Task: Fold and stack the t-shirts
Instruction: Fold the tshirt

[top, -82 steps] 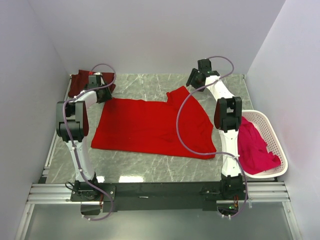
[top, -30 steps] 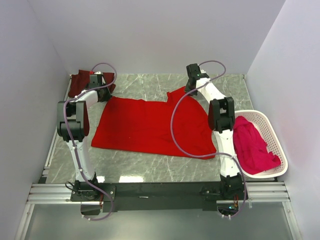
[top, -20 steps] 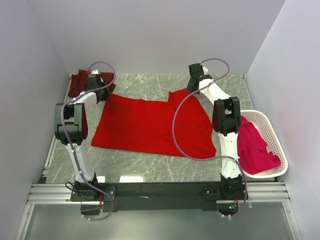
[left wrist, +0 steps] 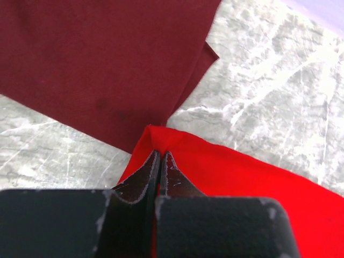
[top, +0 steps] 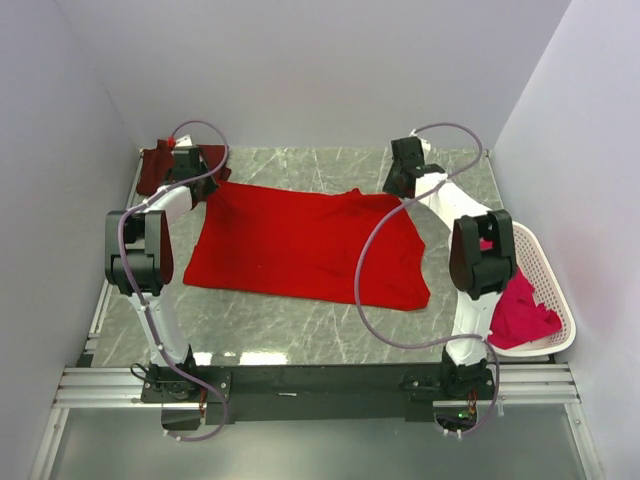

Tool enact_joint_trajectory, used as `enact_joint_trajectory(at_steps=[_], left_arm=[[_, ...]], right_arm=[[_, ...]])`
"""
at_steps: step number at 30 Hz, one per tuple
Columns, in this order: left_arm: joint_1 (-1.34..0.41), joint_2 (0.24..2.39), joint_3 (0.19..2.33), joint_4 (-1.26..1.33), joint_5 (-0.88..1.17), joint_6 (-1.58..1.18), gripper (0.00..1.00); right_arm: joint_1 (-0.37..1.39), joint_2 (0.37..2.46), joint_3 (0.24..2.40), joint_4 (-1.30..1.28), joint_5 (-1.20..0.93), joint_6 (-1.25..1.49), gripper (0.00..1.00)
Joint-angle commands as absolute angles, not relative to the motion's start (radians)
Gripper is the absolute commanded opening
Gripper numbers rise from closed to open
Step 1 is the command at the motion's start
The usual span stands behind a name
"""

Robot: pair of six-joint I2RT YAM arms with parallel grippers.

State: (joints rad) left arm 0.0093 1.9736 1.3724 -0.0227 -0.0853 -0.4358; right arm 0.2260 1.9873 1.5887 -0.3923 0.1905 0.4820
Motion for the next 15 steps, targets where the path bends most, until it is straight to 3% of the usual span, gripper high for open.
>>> enact_joint_trajectory(at_steps=[1,15], left_arm=[[0.008,1.928,1.368,0.003,-0.149,-0.456,0.01],[0.009,1.875,1.319,-0.077,-0.253,-0.511,0.01]], right_arm=[[0.222,1.876,1.507,-0.328,0.183,0.502,0.00],[0.259,1.585,1.172,-0.288,0.170,0.561,0.00]])
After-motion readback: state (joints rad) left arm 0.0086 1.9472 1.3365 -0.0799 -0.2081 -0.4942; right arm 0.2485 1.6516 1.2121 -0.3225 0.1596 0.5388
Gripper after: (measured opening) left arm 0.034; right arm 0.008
